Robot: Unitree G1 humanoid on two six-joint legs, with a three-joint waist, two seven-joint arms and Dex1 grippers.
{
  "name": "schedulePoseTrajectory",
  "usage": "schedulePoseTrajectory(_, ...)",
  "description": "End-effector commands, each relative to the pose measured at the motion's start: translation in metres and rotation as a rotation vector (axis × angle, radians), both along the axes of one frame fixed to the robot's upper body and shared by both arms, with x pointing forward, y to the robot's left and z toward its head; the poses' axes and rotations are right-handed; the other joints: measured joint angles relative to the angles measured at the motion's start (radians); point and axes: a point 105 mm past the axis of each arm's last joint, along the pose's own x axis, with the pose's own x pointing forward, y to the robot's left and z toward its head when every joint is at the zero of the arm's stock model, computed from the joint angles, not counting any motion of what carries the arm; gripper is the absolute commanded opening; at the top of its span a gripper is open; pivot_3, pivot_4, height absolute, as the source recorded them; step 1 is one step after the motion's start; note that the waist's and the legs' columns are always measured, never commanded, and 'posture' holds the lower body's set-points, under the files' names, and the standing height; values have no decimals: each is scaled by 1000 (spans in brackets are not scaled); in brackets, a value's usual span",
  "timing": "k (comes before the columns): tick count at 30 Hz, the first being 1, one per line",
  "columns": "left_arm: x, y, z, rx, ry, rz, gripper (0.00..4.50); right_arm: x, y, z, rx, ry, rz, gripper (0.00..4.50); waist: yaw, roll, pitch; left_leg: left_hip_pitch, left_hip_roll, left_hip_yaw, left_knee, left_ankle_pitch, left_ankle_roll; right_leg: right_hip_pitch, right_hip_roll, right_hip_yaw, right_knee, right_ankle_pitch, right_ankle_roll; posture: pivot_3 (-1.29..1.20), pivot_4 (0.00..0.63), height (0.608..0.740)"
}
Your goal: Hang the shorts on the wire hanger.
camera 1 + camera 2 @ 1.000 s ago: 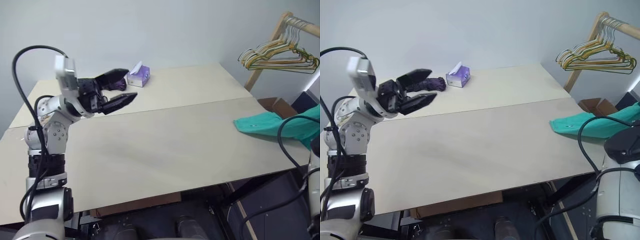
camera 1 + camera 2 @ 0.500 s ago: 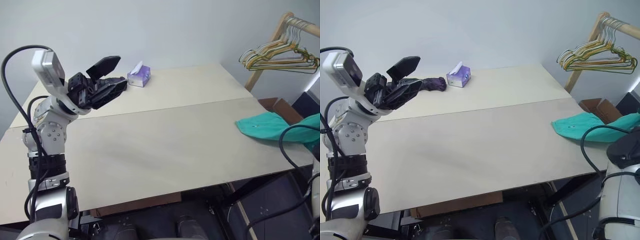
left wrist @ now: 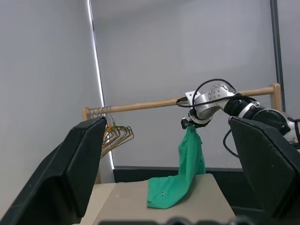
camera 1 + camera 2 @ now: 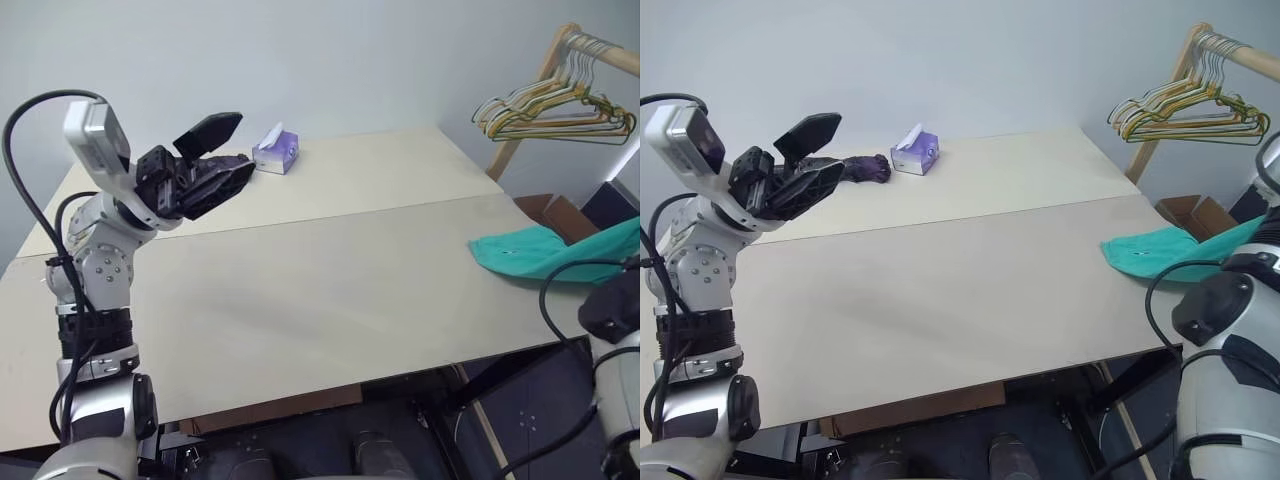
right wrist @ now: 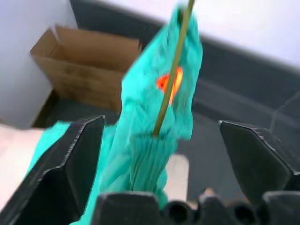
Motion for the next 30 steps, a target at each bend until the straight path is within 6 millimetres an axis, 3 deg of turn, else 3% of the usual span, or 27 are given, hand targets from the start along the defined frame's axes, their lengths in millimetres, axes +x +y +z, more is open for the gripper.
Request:
schedulePoseTrajectory(1,-9,0,10,-11,-44,-27,4500,-11,2,41,-247,16,-72,4473,0,0,0,0,0,0,0,0,0,0,0,0,0,0,0,-67,0,740)
schedulePoseTrajectory(5,-10,-1,10,-3,-43,-35,4500,0,29,67,-548,90,-63,4473,-1,0,0,0,0,0,0,0,0,0,0,0,0,0,0,-58,0,740)
schedulePoseTrajectory(11,-7,3,8,0,-33,1,4500,54,102,73,-886,197,287,4473,-22,0,0,2,0,0,0,0,0,0,0,1,2,0,0,-43,0,740)
schedulePoseTrajectory(15,-6,10,-4,46,5,41,4500,88,154,38,-973,290,624,4473,-26,0,0,2,0,0,0,0,0,0,1,1,1,0,0,-25,0,740)
schedulePoseTrajectory(18,-7,17,-11,65,29,83,4500,99,177,13,-1034,361,776,4473,-22,0,0,1,1,0,0,0,0,0,1,0,1,0,0,-7,0,740)
schedulePoseTrajectory(20,-8,24,-18,92,56,139,4500,103,206,-10,-1102,392,957,4473,-12,0,0,0,0,-1,0,0,0,0,0,0,1,0,1,12,0,740)
schedulePoseTrajectory(25,-11,41,-37,149,124,242,4500,99,247,-38,-1135,381,1234,4473,10,0,0,0,1,0,0,0,0,-1,0,0,0,0,1,48,0,740)
schedulePoseTrajectory(30,-11,50,-56,210,192,355,4500,82,276,-69,-932,361,1538,4473,49,-2,-1,1,1,0,0,0,0,0,1,-1,1,0,1,90,0,740)
